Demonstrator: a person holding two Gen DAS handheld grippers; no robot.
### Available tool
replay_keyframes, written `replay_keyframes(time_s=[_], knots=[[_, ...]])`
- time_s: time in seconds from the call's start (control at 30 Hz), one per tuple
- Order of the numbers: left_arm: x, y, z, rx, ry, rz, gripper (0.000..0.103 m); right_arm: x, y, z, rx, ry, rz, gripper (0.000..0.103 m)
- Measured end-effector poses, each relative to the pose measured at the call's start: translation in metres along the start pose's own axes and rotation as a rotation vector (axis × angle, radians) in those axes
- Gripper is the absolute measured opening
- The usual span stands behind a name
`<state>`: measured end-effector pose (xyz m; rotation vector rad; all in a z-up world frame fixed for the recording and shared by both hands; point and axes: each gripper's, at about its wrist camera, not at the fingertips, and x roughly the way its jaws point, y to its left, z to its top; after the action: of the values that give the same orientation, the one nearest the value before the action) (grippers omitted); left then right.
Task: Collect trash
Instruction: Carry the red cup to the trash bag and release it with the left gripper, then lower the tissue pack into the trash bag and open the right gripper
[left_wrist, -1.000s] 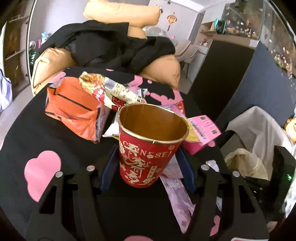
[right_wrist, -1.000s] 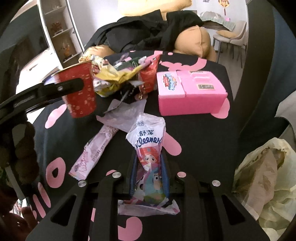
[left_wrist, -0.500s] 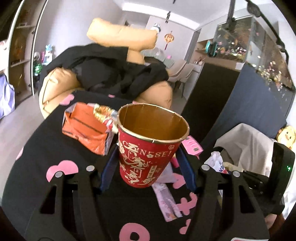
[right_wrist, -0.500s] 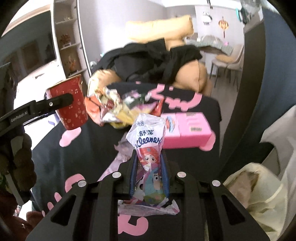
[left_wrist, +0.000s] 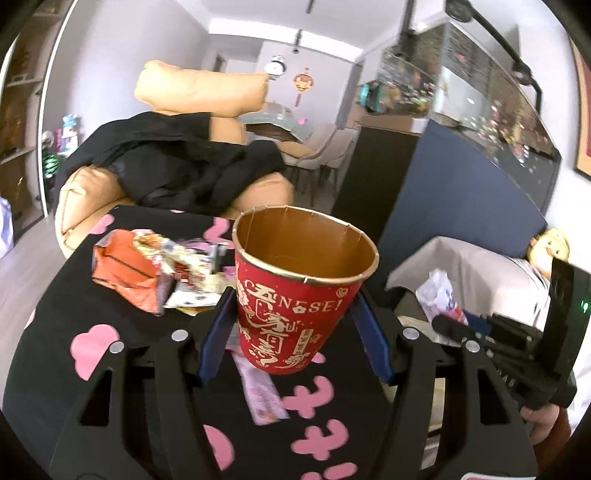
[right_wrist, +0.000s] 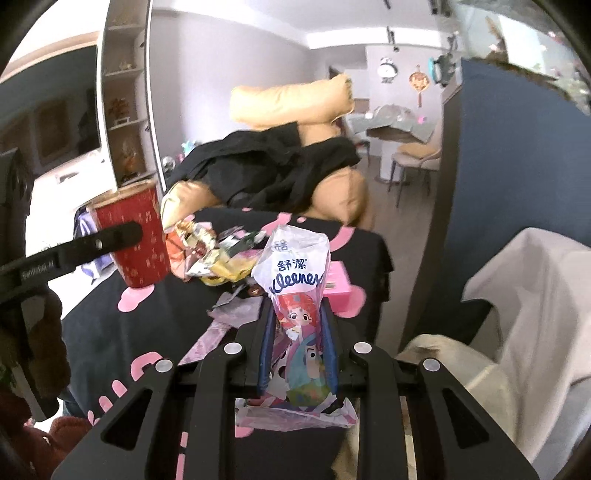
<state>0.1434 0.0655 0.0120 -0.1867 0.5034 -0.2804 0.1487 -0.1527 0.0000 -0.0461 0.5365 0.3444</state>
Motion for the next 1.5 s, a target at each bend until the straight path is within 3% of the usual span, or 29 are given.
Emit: replay_keyframes(time_s=[0.37,0.67,0.93,1.07,1.1,1.17,1.2,1.5], knots=[[0.023,-0.084,0.003,0.079,0.035,-0.148,0.060,-0.061,-0.073,-0.015,0.062,-0.085,-0.145,0.023],[0.085,-0.143,-0.018,0.078,0.142,-0.309,0.060,-0.083,-0.135,-0.037,0.133,-0.099,-0.257,0.023],[0.144,-0.188,-0.043,0.083,0.254,-0.381,0.060,-0.088,-0.182,-0.050,0.212,-0.086,-0.317,0.023],[0.160,-0.200,-0.047,0.081,0.264,-0.414,0.061,-0.084,-0.190,-0.055,0.231,-0.079,-0.326,0.023],[0.165,-0.202,-0.047,0.083,0.272,-0.426,0.064,-0.082,-0.190,-0.056,0.234,-0.077,-0.327,0.023],[0.174,-0.202,-0.049,0.079,0.304,-0.446,0.080,-0.076,-0.192,-0.057,0.244,-0.074,-0.322,0.023],[0.176,-0.199,-0.050,0.075,0.312,-0.449,0.094,-0.072,-0.193,-0.057,0.249,-0.072,-0.319,0.023],[0.157,-0.147,-0.039,0.023,0.272,-0.311,0.094,-0.033,-0.172,-0.062,0.213,-0.060,-0.243,0.023]])
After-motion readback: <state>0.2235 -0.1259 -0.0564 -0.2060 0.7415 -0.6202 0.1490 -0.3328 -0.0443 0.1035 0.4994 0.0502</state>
